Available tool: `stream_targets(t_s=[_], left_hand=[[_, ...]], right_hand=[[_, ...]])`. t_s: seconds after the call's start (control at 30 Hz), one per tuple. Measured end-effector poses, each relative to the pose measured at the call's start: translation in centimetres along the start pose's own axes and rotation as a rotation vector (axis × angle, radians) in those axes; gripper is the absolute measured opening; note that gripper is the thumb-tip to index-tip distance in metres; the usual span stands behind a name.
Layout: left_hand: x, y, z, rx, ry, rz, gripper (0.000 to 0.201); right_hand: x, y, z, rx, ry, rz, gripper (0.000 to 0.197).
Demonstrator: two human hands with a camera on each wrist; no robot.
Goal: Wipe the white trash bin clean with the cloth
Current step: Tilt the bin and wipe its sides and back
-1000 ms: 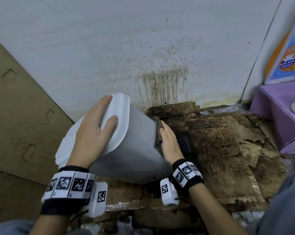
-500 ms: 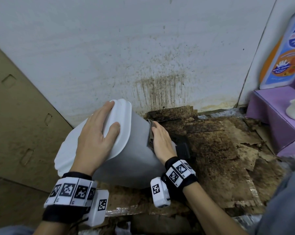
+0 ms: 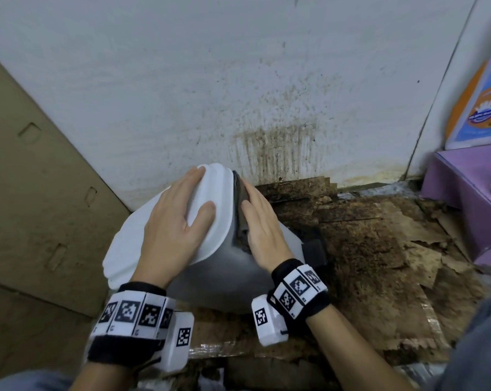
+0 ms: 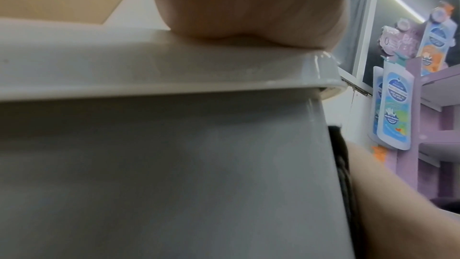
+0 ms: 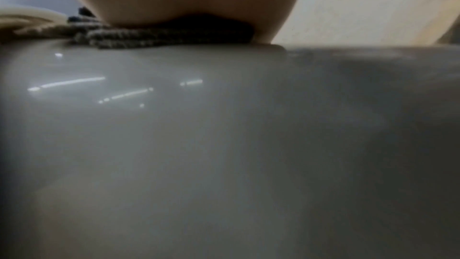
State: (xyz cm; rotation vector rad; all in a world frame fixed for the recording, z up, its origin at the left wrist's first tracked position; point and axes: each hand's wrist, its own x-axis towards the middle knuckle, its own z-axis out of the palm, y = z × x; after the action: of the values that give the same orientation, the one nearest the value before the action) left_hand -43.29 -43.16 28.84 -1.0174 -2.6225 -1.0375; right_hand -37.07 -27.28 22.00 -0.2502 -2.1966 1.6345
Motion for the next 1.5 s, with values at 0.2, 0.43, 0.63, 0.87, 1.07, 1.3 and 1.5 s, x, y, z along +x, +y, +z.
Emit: stream_targets(t_s=[0.2,0.43,0.63,0.87,1.07,1.3,1.5], left_hand=[[0.1,-0.3,-0.3,-0.044,0.004,-0.004,0.061],[0.2,0.1,-0.1,-0.003,0.046,-0.022,0.059],[0.4,-0.6,-0.4,0.014,0.044,-0.01,0.06],[0.3,-0.7,-0.3,0.018,0.042,0.011,0.061],[0.3,-0.8,-0.5,-0.022,0.034,-0.005,0.06],[0.5,-1.0,-1.0,-0.048,0.035,-0.028,0.059],[0.4,-1.1,-1.1,-0.059,0.042,-0.037,0.058]], right_hand=[[-1.3,6.4,-1.7,-0.082,0.059,0.23,0.046],[-2.2,8.4,-2.3,-0.028,0.088,0.347,0.047],[-1.2,5.5,-0.7,-0.07,0.104,0.291,0.049],[-1.3,-1.1,2.3,-0.032,0.02,0.045,0.054],[-1.7,1.0,2.7,-0.053,0.142,-0.106,0.06],[-3.8,5.3,2.1,-0.149,0.222,-0.143,0.057],[-5.7,9.5,0.9,-0.173,0.284,-0.039,0.055]])
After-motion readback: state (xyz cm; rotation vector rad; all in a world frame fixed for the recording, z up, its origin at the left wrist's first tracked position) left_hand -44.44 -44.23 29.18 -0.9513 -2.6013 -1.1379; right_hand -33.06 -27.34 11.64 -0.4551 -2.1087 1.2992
